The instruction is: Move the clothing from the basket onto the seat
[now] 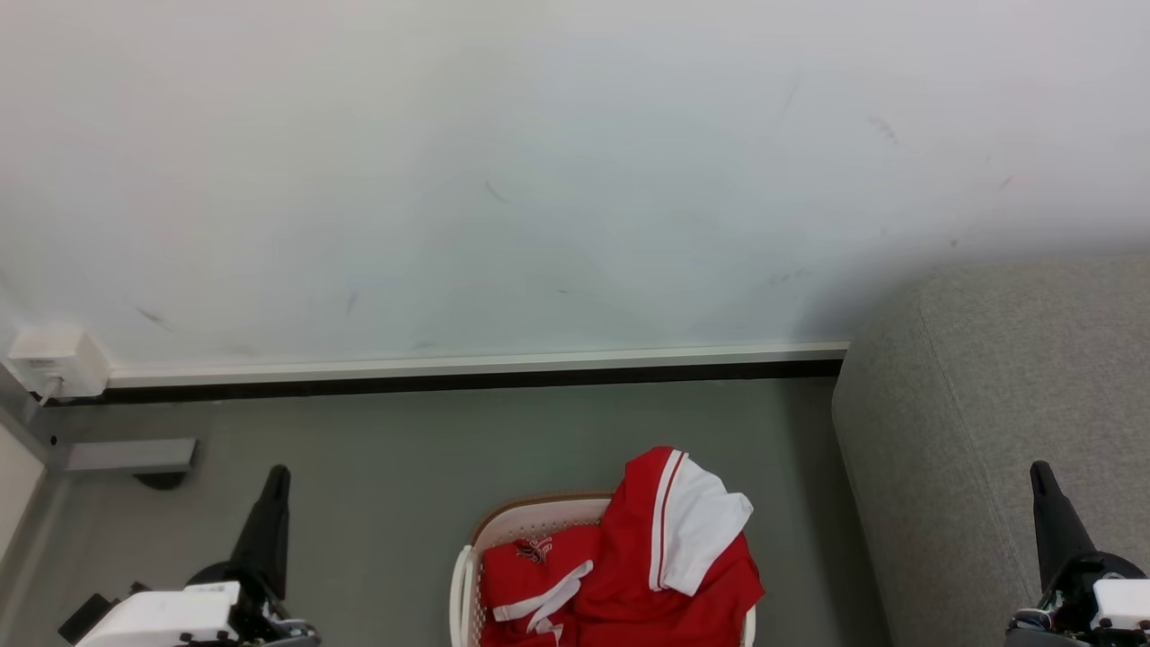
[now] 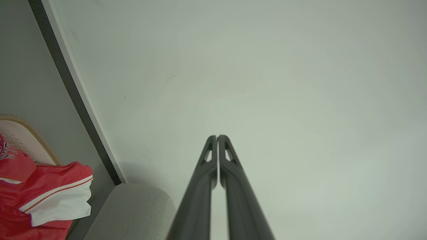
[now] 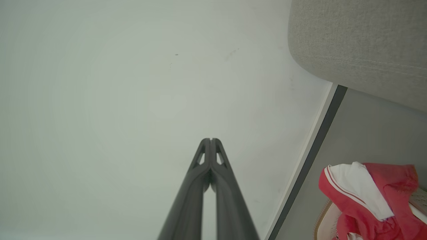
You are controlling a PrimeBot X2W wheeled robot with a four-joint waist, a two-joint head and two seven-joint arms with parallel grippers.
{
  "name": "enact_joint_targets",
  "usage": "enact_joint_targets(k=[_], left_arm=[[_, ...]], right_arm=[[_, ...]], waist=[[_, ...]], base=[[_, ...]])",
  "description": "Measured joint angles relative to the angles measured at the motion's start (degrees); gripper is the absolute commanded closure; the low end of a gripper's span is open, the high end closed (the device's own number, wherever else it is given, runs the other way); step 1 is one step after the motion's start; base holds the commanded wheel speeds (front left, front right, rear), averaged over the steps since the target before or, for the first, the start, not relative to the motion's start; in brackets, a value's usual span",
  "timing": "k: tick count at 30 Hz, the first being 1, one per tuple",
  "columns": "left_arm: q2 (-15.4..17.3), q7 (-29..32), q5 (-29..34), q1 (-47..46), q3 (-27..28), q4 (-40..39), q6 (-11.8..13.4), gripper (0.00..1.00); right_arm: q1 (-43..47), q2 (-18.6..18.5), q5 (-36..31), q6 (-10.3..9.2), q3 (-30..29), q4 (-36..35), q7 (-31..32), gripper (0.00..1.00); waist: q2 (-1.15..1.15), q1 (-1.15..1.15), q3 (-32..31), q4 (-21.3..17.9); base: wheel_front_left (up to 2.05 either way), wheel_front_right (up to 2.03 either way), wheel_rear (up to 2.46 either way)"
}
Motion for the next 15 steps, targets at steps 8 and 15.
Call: enact_joint_targets(k=[8,15], left_arm=[[-0.3,0.0,0.0,0.8,-0.1,1.1,0.2,0.0],[-0.5,-1.6,0.4,1.8,-0.7,1.7,0.1,0.0]], right_arm=[[0.8,0.7,-0.1,0.0,0.3,1.0,0.0,0.0],[1.8,2.0,-2.5,0.0,0.6,1.6,-0.2,0.0]], waist=[[0.0,0.0,0.0,0.0],[0.0,0.0,0.0,0.0]], base=[[0.0,0.0,0.0],[0.0,0.0,0.0]])
